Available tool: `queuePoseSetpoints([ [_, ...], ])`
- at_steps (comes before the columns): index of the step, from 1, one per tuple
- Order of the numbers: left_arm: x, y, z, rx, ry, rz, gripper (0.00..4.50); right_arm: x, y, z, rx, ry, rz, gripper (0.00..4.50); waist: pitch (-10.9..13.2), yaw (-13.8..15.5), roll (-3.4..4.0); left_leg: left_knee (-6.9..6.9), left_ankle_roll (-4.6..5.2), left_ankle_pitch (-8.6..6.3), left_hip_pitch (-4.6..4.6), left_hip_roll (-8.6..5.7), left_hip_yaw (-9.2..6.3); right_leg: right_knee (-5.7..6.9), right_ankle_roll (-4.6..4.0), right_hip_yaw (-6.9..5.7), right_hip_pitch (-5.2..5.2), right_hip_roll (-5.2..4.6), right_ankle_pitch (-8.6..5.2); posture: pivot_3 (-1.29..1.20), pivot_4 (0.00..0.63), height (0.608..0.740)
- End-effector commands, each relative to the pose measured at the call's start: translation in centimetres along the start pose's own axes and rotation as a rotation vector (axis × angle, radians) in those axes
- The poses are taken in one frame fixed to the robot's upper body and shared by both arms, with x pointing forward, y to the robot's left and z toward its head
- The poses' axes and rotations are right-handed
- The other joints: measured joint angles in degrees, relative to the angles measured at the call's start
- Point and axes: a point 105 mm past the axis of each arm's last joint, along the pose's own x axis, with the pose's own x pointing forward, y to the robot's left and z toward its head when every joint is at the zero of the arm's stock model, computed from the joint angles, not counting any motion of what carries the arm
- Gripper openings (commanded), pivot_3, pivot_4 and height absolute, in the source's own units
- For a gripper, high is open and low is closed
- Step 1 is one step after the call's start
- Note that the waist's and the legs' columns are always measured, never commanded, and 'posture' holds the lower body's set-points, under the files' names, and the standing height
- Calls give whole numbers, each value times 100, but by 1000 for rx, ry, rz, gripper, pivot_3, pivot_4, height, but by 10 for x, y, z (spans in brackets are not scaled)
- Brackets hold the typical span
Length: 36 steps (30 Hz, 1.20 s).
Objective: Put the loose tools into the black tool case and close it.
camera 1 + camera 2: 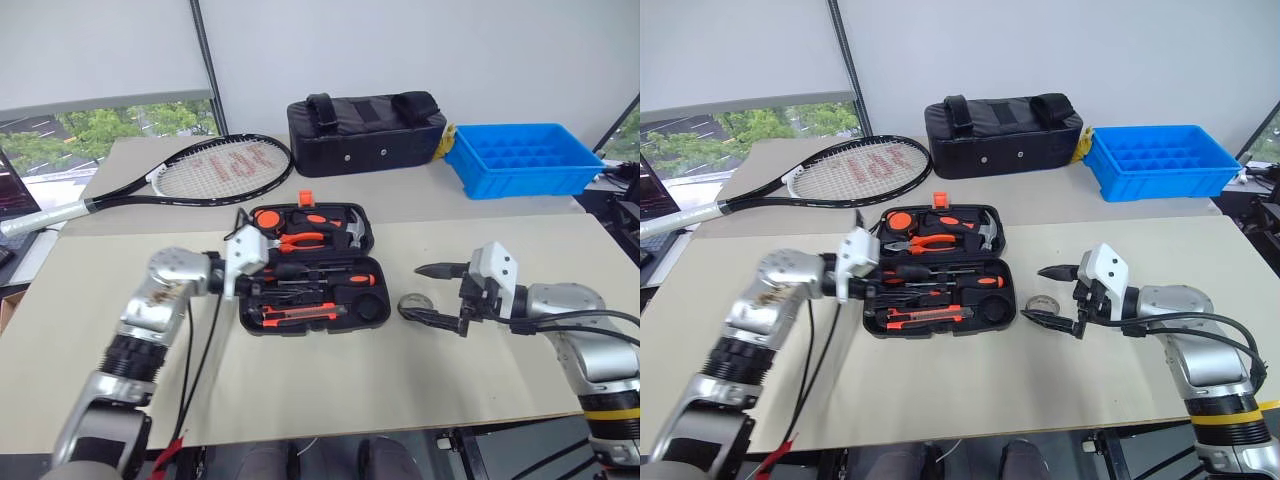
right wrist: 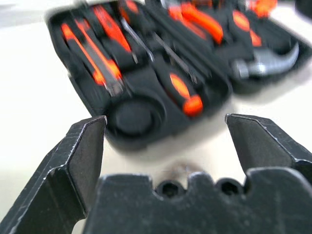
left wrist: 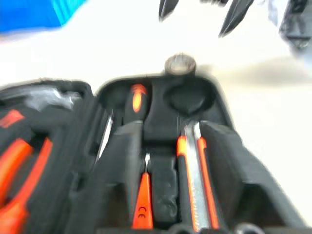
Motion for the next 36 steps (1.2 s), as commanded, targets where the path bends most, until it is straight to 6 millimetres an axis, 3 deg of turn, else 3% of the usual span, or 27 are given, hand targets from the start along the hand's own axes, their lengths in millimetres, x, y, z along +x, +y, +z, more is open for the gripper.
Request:
queuePoseSetpoints([
  [1, -14, -16, 25, 3, -29, -69, 4086, 1, 2, -6, -37, 93, 21, 4500, 2, 1, 0, 0, 1, -1, 0, -2, 0, -4, 4, 1, 0, -1, -3, 0, 150, 740],
  [3, -22, -26, 24, 11, 28, -102, 4412, 2, 3, -10, -41, 135, 47, 4500, 7, 5, 1, 0, 3, -3, -1, -2, 0, -11, 6, 1, 1, -1, -4, 0, 150, 740],
  [10, -32, -40, 28, 15, 87, -111, 4412, 9, 3, -20, -49, 226, 94, 4500, 25, 23, 2, -4, 2, -2, -1, -2, -1, -25, 6, 0, 1, -1, -6, 0, 150, 740],
  [13, -32, -44, 32, 21, 75, -115, 4500, 13, -4, -28, -52, 271, 77, 3847, 28, 41, 1, -4, -1, -1, 0, -1, 0, -23, 6, 0, 1, 0, -6, 0, 150, 740],
  [24, -33, -48, 33, 26, 85, -93, 4500, 14, -14, -26, -91, 283, 70, 68, 31, 41, 2, -4, -16, 8, -1, -2, 3, -24, 5, 1, 1, 2, -7, 0, 150, 740],
  [26, -34, -49, 34, 28, 87, -89, 4500, 10, -15, -11, -139, 268, 72, 68, 35, 41, 5, -4, -16, 8, -1, -2, 2, -25, 5, 1, 1, 2, -7, 0, 150, 740],
  [30, -34, -52, 38, 25, 76, -86, 4500, 20, -6, 38, -187, 137, 127, 68, 59, -4, 11, -4, -16, 8, -2, -1, 3, -20, 5, 3, -4, 2, -7, 0, 150, 740],
  [33, -32, -54, 38, 21, 75, -92, 4500, 33, 11, 44, -196, 122, 214, 68, 60, -9, 10, -6, -16, 8, 1, 0, 0, -9, 2, 4, -6, 4, -8, 0, 150, 740],
  [36, -31, -54, 39, 21, 76, -87, 4500, 46, 13, 41, -225, 136, 228, 68, 61, 5, 9, -5, -15, 7, 5, -1, -2, -9, 0, 2, 0, 4, -9, 0, 150, 740],
])
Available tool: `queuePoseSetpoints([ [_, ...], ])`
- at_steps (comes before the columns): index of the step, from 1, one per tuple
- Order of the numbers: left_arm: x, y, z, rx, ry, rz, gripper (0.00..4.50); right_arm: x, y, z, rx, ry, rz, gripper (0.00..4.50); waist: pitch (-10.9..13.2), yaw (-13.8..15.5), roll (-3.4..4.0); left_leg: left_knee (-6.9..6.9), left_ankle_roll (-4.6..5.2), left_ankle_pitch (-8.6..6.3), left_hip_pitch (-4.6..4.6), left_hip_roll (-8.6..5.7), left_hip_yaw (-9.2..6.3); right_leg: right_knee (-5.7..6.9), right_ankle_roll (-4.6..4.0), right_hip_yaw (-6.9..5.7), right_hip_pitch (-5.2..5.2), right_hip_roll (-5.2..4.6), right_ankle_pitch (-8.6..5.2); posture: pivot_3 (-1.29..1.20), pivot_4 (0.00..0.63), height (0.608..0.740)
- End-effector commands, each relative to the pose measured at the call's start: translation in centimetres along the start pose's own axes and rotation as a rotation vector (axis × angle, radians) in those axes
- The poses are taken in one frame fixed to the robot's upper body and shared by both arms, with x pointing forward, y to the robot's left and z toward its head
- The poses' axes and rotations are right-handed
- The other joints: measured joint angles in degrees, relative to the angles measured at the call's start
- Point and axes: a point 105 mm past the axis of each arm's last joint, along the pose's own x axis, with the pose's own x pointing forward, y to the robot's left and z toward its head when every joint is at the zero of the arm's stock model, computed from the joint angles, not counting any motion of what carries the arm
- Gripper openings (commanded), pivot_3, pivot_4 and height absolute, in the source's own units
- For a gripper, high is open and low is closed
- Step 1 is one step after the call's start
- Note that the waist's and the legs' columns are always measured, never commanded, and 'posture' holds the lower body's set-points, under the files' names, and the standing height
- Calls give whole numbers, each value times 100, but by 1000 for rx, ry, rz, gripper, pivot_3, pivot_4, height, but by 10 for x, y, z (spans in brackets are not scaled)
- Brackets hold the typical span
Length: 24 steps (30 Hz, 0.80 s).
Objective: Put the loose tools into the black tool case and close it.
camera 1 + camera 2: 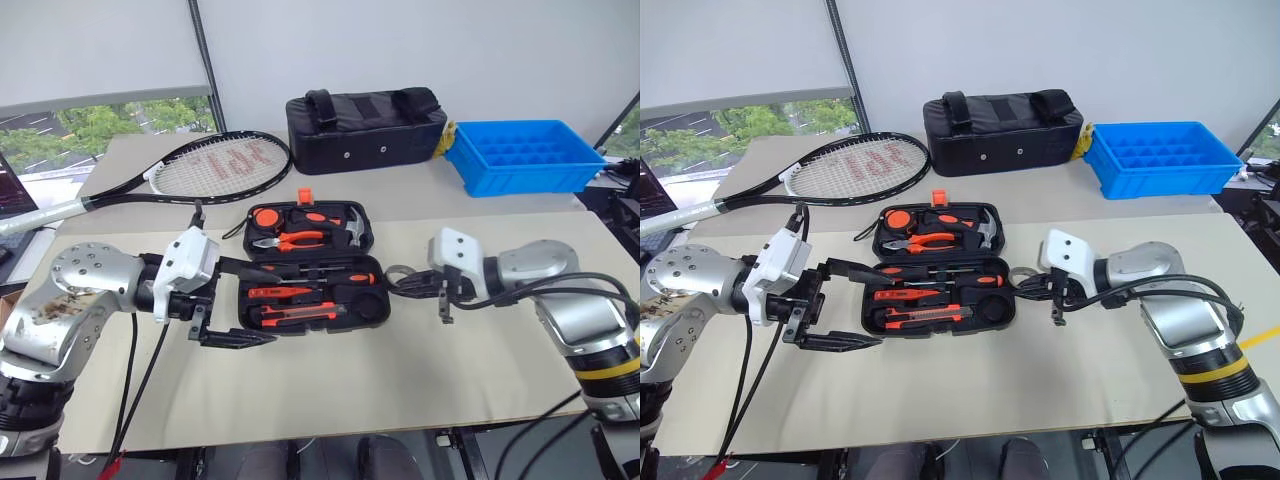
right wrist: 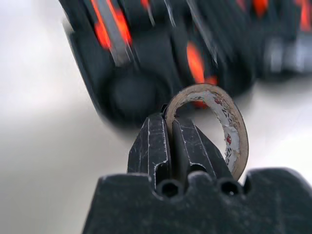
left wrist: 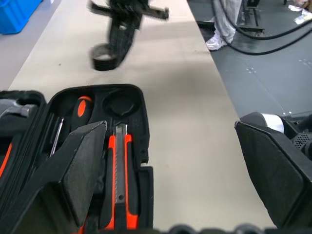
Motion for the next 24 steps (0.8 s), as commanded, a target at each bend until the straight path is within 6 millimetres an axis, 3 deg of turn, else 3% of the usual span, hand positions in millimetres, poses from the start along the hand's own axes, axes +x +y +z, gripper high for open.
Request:
queuePoseSetpoints([
  [1, -1, -1, 9, 34, -5, 10, 4500, 16, 1, 4, -37, 13, 27, 68, 1, 12, 0, 1, 1, 0, -1, -2, 0, 0, 0, 1, 0, -1, 0, 0, 150, 740],
  [8, -2, -3, 9, 30, 6, 31, 4500, 31, 8, 3, -51, 22, 82, 68, 4, 25, 1, 0, -26, 15, -3, -2, 1, 6, 0, 1, -5, -1, 0, 0, 150, 740],
  [18, -5, -2, 7, 26, 20, 46, 4500, 21, 6, 13, -15, -40, 81, 3369, 4, 25, 1, 0, -24, 15, -3, -2, 2, 6, -1, 1, -6, -1, -1, 0, 150, 740],
  [21, -5, 0, 6, 27, 21, 49, 4500, 14, -5, 23, -15, -89, 7, 4441, 4, 29, 1, 0, -25, 15, -3, -2, 3, 6, -1, 1, -6, -1, -1, 0, 150, 740],
  [24, -4, 2, 5, 30, 20, 49, 4500, 18, -12, 31, 13, -145, -34, 4492, 4, 24, 1, 0, -25, 15, -3, -2, 3, 6, -1, 1, -5, -1, -1, 0, 150, 740],
])
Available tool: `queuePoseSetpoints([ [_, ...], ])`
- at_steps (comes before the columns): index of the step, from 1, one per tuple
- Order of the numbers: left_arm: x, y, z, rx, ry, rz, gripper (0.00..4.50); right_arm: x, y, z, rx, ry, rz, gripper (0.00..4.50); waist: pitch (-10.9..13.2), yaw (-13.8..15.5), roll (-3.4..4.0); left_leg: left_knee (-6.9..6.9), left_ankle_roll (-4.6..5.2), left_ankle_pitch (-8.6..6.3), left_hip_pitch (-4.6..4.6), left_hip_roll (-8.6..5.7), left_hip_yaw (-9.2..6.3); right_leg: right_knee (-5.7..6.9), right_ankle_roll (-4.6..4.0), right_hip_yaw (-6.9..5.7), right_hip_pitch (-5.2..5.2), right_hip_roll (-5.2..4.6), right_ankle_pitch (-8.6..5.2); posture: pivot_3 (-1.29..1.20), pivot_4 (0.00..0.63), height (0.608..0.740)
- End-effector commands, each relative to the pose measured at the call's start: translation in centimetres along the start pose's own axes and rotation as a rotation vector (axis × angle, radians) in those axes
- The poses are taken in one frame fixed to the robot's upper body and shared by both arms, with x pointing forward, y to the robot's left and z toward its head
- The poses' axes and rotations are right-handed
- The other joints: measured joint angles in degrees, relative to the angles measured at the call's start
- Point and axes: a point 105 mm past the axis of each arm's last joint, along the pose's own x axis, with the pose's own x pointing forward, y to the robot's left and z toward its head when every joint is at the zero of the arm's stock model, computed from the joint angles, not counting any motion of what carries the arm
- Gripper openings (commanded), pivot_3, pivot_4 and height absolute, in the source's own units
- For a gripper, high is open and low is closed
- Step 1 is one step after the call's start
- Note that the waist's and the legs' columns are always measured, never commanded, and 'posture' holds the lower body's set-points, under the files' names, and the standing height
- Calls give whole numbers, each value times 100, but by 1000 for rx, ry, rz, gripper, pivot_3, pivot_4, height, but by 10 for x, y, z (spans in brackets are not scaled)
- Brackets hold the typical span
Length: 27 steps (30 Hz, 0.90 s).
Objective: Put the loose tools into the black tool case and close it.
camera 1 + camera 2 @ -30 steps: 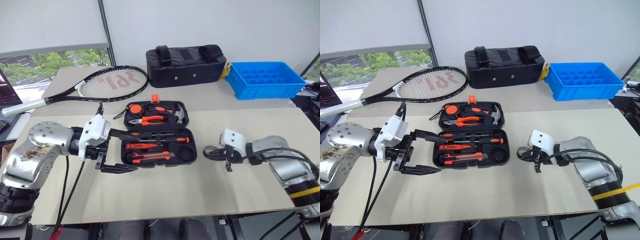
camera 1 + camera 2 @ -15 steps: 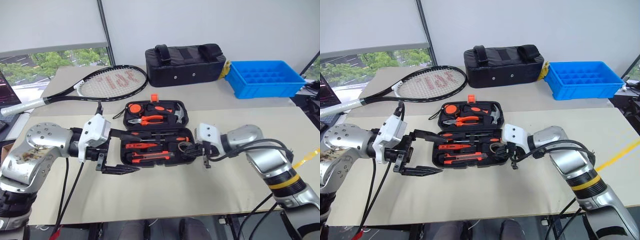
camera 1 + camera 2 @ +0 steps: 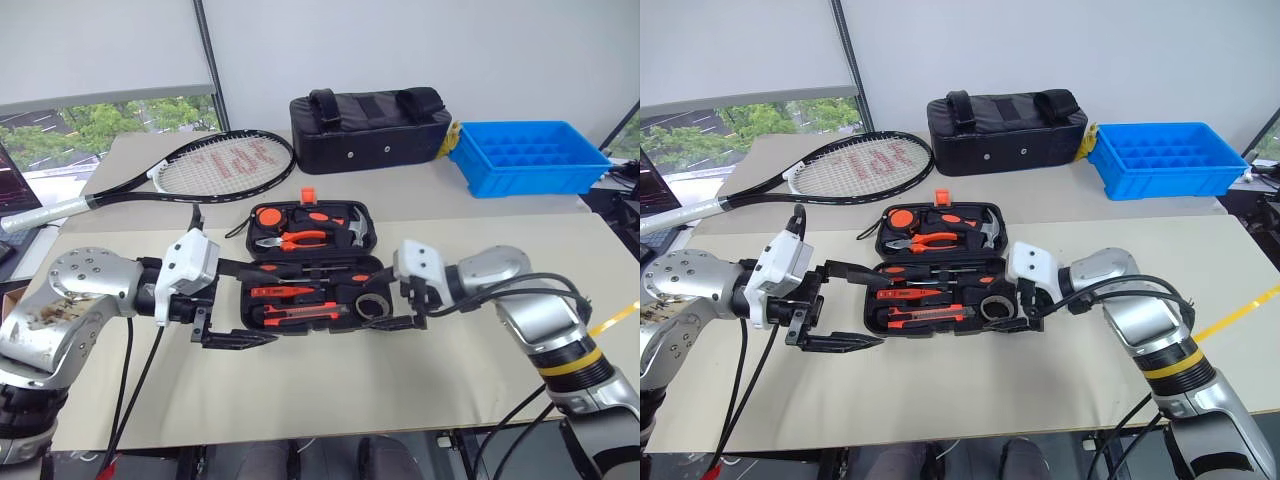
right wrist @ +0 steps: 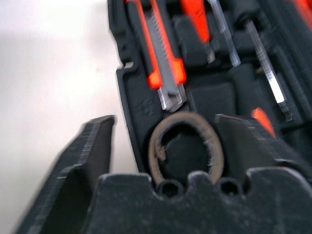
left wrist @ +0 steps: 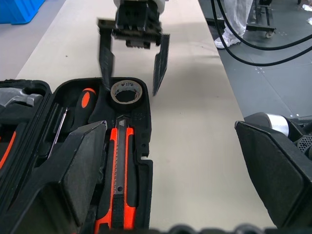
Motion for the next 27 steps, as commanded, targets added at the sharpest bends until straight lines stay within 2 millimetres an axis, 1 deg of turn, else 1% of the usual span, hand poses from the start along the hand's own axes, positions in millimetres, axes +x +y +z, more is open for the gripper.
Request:
queuePoseSetpoints([
  [1, -3, 3, 6, 49, -2, 14, 4500, 1, -10, 23, -16, -95, -60, 4492, 0, -23, 0, 0, 0, 0, 0, 1, 0, 1, 0, 0, -1, 1, 0, 0, 150, 740],
  [3, -2, 4, 6, 53, -2, 16, 4500, 9, -8, 22, 0, -114, -53, 3902, 0, -34, 0, -2, -1, 1, 0, 1, 0, 3, -1, 1, -3, 2, 0, 0, 150, 740],
  [4, -2, 4, 6, 55, -2, 17, 4500, 13, -7, 22, 10, -121, -51, 3713, 0, -32, 1, -2, -1, 1, 0, 1, -1, 4, -1, 1, -2, 3, 0, 0, 150, 740],
  [7, -3, 5, 6, 59, 3, 22, 4500, 20, -9, 22, 17, -120, -58, 2567, 0, -35, 1, -1, -5, 3, 0, 0, 0, 5, -1, 1, -3, 3, 0, 0, 150, 740],
  [11, -4, 5, 5, 59, 12, 23, 4500, 27, -8, 17, 9, -85, -48, 1343, 1, -37, 1, -1, -4, 3, -1, 0, 0, 7, -1, 1, -1, 3, 0, 0, 150, 740],
  [12, -4, 5, 5, 59, 12, 24, 4500, 28, -6, 15, 8, -78, -40, 928, 1, -37, 1, -2, -4, 2, -1, 0, 0, 7, -1, 1, -2, 3, 0, 0, 150, 740],
  [13, -5, 5, 4, 59, 13, 26, 4500, 29, -5, 13, 7, -68, -33, 608, 1, -38, 1, -2, -4, 2, -1, 0, -1, 7, -1, 0, -2, 3, 0, 0, 150, 740],
  [14, -5, 5, 4, 59, 15, 30, 4500, 30, -4, 5, 7, -36, -33, 271, 1, -41, 1, -2, -4, 2, -1, 0, 0, 7, -1, 0, -2, 3, 0, 0, 150, 740],
  [15, -5, 5, 4, 59, 17, 32, 4500, 31, -3, -1, 6, -13, -34, 30, 1, -43, 1, -2, -4, 2, -1, 0, 0, 7, -1, 1, -2, 3, 0, 0, 150, 740],
  [16, -6, 5, 3, 59, 19, 34, 4500, 31, -3, -9, -1, 19, -42, 30, 1, -43, 2, -2, -4, 2, -1, 0, 0, 7, -1, 0, -2, 3, 0, 0, 150, 740],
  [18, -6, 5, 3, 59, 20, 34, 4500, 30, 0, -18, 5, 46, -32, 30, 1, -40, 2, -1, -4, 2, -1, -1, 0, 7, -1, 0, -2, 3, 0, 0, 150, 740],
  [23, -7, 6, 1, 58, 27, 39, 4500, 26, 6, -28, 32, 65, -35, 30, 1, -39, 2, -1, -4, 2, -1, 0, 0, 6, -1, 1, -2, 3, -1, 0, 150, 740],
  [24, -7, 6, 1, 57, 27, 39, 4500, 26, 5, -28, 33, 54, -44, 30, 1, -39, 2, -1, -4, 2, 0, 0, 0, 5, -1, 1, -1, 3, -1, 0, 150, 740],
  [27, -6, 7, 0, 60, 27, 38, 4500, 26, -4, -9, 75, -70, -107, 30, 1, -33, 1, -2, -4, 2, 2, 0, -1, 4, -1, 0, 1, 3, -1, 0, 150, 740],
])
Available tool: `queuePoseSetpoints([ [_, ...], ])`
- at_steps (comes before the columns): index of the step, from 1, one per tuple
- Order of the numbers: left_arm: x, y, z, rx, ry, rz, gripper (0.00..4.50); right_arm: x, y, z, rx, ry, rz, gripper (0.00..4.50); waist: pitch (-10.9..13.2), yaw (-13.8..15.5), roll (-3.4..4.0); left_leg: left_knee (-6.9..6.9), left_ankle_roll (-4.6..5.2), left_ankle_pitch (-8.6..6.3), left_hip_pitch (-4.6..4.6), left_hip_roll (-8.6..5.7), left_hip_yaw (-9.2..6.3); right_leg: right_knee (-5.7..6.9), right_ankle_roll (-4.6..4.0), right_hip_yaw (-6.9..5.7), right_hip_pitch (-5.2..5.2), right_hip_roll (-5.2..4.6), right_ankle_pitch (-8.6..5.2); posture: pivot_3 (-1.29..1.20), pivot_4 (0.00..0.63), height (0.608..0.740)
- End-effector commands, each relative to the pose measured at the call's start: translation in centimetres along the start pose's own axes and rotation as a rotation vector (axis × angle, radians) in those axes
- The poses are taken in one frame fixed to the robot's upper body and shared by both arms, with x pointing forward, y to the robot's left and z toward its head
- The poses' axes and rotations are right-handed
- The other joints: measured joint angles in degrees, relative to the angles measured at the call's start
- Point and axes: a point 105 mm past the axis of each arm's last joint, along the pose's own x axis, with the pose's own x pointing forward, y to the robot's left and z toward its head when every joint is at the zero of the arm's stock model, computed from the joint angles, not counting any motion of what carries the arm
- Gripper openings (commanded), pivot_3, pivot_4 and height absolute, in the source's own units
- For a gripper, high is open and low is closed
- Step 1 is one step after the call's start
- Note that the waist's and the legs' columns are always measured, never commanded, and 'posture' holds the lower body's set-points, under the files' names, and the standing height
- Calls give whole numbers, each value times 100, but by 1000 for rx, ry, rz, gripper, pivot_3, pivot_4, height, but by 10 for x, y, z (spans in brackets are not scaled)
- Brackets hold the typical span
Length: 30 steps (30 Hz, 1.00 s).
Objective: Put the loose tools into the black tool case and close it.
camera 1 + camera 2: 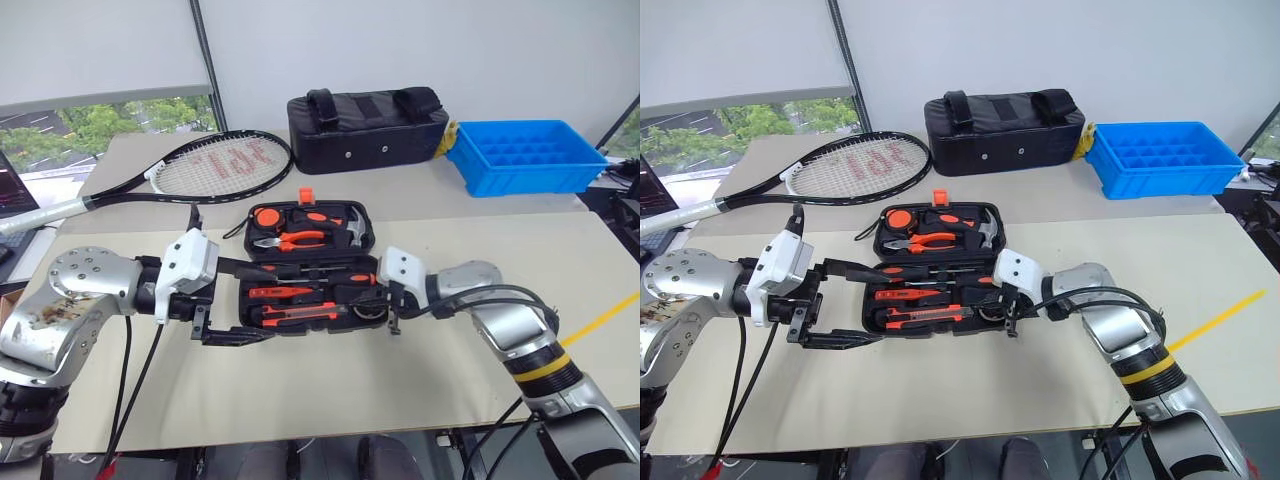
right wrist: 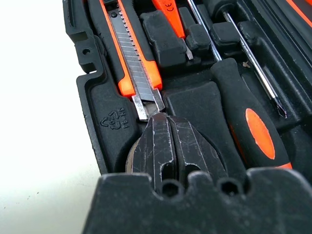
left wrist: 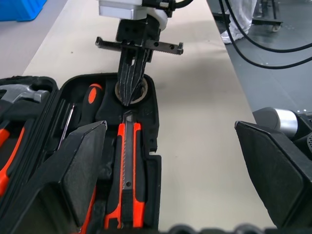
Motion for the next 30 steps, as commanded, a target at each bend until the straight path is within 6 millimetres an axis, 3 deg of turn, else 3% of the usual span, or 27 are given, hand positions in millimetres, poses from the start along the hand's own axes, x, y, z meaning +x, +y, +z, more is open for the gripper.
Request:
queuePoseSetpoints([
  [1, -4, 2, 5, 47, 3, 12, 4500, -5, -13, 22, 40, -140, -89, 30, 1, 0, -1, 1, 0, 0, 0, 0, 0, 0, 0, 0, 0, 0, 0, 0, 150, 740],
  [5, -6, 4, 3, 49, 10, 21, 4500, -22, -27, 55, 18, -391, -163, 30, 1, -10, 0, 0, -3, 2, -1, 0, 1, 2, -1, 2, -3, 0, 0, 0, 150, 740],
  [8, -6, 4, 1, 48, 13, 24, 4500, -32, -24, 63, 54, -535, -173, 30, 1, -11, 0, -2, -3, 2, -1, 1, 0, 2, -1, 1, -3, 0, 0, 0, 150, 740],
  [12, -6, 5, 1, 47, 9, 29, 4500, -30, -12, 41, 113, -519, -158, 30, 1, 7, 0, -4, -1, 0, -1, 0, -2, 6, 0, -2, 5, 0, 1, 0, 150, 740],
  [18, -7, 8, -3, 43, 7, 43, 4500, -11, 2, -5, 161, -381, -152, 30, 2, -15, 1, -5, 1, -1, 0, 0, 1, 2, 1, 1, 4, 0, 0, 0, 150, 740],
  [21, -8, 10, -5, 37, 3, 53, 4500, -7, 2, -13, 150, -350, -153, 30, 3, -66, 1, -5, 2, -1, 3, 0, 3, 3, -1, 8, -3, 2, -1, 0, 150, 740],
  [24, -10, 15, -7, 29, -19, 90, 4500, -11, -2, -9, 129, -365, -166, 30, 3, -79, 1, -6, 2, -1, 5, 0, 2, 5, -2, 10, -5, 3, -1, 0, 150, 740],
  [26, -13, 23, -7, 17, -54, 136, 4500, -20, -11, 6, 135, -433, -190, 30, 3, -78, 1, -6, 3, -2, 10, 0, 2, 8, -2, 13, -2, 3, -1, 0, 150, 740],
  [30, -23, 50, -5, -65, -192, 300, 4500, -39, -38, 22, 153, -492, -260, 30, 4, -77, 0, -4, 6, -3, 12, 0, 2, 12, -2, 19, -1, 3, 0, 0, 150, 740],
])
